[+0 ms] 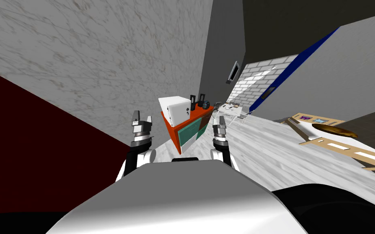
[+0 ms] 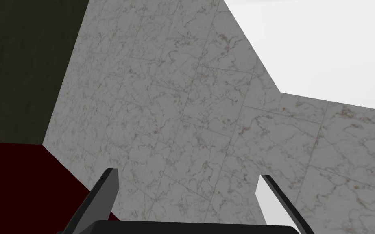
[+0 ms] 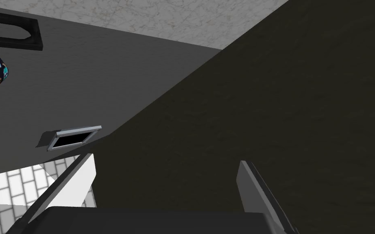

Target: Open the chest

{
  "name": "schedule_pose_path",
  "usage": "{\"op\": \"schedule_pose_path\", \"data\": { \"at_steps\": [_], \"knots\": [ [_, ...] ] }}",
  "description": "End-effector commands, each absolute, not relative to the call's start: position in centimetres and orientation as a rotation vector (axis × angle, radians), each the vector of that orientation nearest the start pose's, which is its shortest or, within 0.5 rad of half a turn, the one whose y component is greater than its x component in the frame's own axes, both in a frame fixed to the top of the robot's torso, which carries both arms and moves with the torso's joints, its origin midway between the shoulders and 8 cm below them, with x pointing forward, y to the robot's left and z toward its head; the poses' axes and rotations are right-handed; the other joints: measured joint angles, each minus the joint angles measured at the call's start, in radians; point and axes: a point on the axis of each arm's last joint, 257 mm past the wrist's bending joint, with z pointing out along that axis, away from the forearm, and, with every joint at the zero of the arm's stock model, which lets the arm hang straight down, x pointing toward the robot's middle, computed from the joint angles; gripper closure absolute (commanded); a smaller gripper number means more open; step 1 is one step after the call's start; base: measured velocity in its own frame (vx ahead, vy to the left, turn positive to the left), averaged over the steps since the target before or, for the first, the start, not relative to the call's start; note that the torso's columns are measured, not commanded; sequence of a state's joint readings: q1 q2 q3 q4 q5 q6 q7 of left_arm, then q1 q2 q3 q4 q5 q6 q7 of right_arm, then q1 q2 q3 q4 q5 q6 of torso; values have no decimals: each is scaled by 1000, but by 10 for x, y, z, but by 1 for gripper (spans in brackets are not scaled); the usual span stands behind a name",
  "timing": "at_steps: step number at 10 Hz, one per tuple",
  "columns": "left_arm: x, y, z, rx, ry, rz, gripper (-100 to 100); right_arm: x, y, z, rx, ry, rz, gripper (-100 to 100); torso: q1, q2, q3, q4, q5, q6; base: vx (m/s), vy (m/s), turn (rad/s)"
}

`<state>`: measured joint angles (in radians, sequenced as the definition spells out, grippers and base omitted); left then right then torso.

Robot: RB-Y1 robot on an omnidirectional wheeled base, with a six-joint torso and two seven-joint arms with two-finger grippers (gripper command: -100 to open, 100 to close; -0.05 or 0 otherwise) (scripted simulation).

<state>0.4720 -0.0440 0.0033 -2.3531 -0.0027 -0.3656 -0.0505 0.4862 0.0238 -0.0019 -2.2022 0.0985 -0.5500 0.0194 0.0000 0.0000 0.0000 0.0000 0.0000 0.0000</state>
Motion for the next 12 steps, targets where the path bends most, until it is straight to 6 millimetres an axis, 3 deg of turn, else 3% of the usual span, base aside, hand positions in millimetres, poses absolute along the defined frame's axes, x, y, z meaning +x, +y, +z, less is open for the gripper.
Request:
{"op": "schedule_pose_path", "data": {
  "at_steps": [1, 9, 10, 12],
  "knots": [
    [352, 283, 41, -698, 613, -1252, 0, 353, -270, 3, 616, 668, 1226, 0, 0, 40, -82, 41, 0, 0, 0, 0, 0],
    [352, 283, 41, -698, 613, -1252, 0, 353, -269, 3, 616, 668, 1226, 0, 0, 618, -1234, 617, 0, 0, 0, 0, 0],
    [352, 283, 41, -698, 613, -1252, 0, 354, -265, 3, 602, 689, 1256, -100, 0, 691, -1382, 691, 0, 0, 8, -6, 17],
    [352, 283, 40, -698, 613, -1252, 0, 357, -259, 1, 599, 708, 1323, -100, -1, 734, -1471, 734, 0, 0, 4, -20, 43]
  ]
}}
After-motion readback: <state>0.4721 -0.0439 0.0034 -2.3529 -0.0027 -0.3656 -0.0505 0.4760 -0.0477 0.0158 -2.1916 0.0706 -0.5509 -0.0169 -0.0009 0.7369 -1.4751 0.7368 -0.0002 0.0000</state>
